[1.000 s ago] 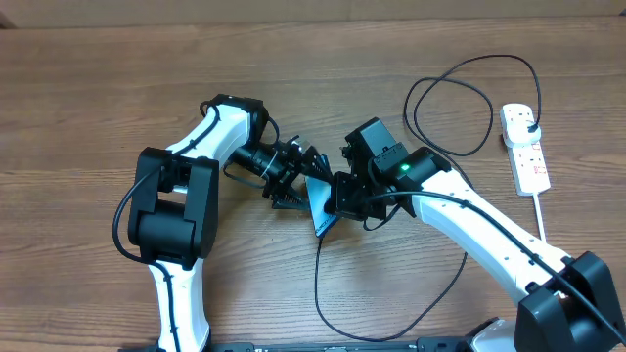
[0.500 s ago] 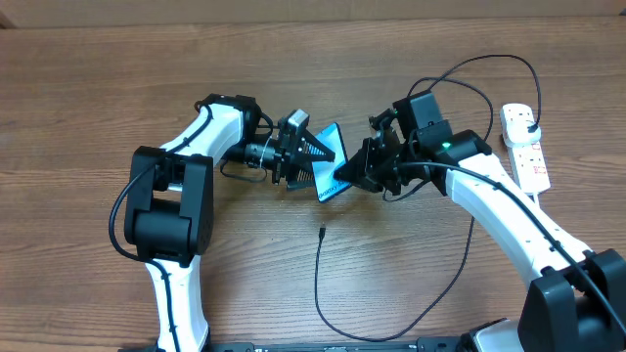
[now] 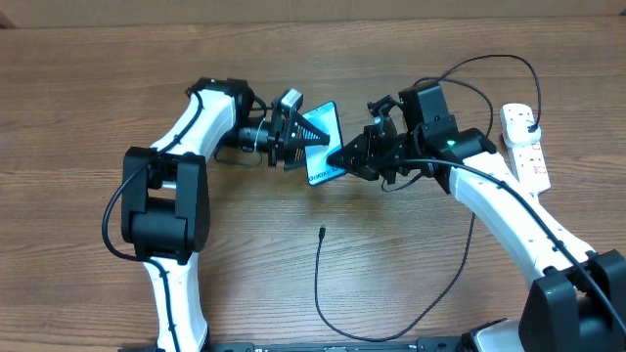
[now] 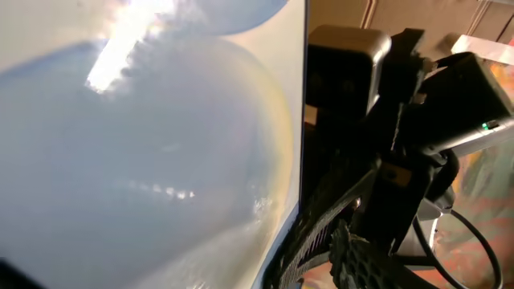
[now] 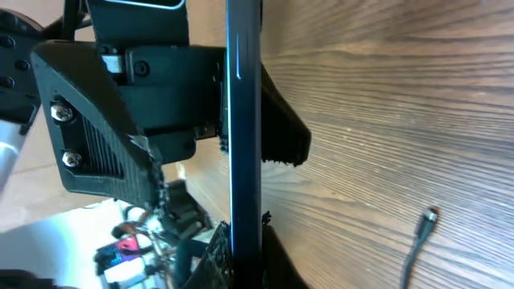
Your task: Plug charger to phone and switch on socket
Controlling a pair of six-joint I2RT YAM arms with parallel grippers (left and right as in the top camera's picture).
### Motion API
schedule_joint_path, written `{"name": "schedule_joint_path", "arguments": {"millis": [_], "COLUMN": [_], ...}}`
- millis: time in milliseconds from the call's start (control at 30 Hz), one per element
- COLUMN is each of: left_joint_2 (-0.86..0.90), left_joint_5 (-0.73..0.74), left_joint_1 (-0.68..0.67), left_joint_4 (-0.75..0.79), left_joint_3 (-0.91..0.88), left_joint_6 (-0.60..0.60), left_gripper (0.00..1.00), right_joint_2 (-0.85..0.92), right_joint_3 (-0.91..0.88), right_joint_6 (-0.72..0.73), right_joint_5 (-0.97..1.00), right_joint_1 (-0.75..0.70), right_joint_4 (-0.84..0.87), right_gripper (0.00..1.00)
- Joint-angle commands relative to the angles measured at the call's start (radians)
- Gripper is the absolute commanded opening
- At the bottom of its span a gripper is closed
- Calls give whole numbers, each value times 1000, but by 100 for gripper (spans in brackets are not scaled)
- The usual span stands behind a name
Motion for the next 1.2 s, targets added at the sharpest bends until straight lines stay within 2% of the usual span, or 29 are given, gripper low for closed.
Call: {"name": "schedule_joint_path", "arguments": {"millis": [0, 167, 233, 300, 400, 433, 533, 700, 900, 1033, 1167], "left_joint_2": [-13, -13, -13, -13, -13, -13, -13, -13, -13, -13, -13], "left_joint_5": [87, 87, 87, 87, 87, 87, 87, 88, 88, 87, 88], "left_joint_1": [-5, -5, -5, -5, -7, -6, -5, -6, -6, -8, -12], "left_joint_4": [-15, -42, -48, -60, -60, -60, -62, -70, -120, -143, -150], "left_joint_3": [125, 257, 293, 317, 332, 335, 336, 336, 336, 336, 336], "left_joint_6": [41, 40, 34, 33, -3, -16, -16, -16, -16, -16, -16], "left_gripper": [64, 62, 50, 46, 26, 24, 24, 28, 20, 19, 17], "right_joint_2": [-3, -3, -3, -3, -3, -3, -3, -3, -2, -2, -2], "right_joint_3": [15, 15, 15, 15, 15, 15, 15, 15, 15, 15, 15], "right_joint_6": [105, 111, 111, 111, 111, 111, 84, -67, -130, -129, -129], "right_joint_5": [-22, -21, -22, -23, -37, -45, -99, -182, -182, -183, -187], "right_joint_1": [10, 9, 9, 9, 9, 8, -4, -46, -100, -105, -102], "right_joint_4": [21, 65, 81, 107, 159, 168, 167, 111, 27, 14, 13], "right_gripper": [4, 4, 4, 4, 4, 4, 4, 4, 4, 4, 12]}}
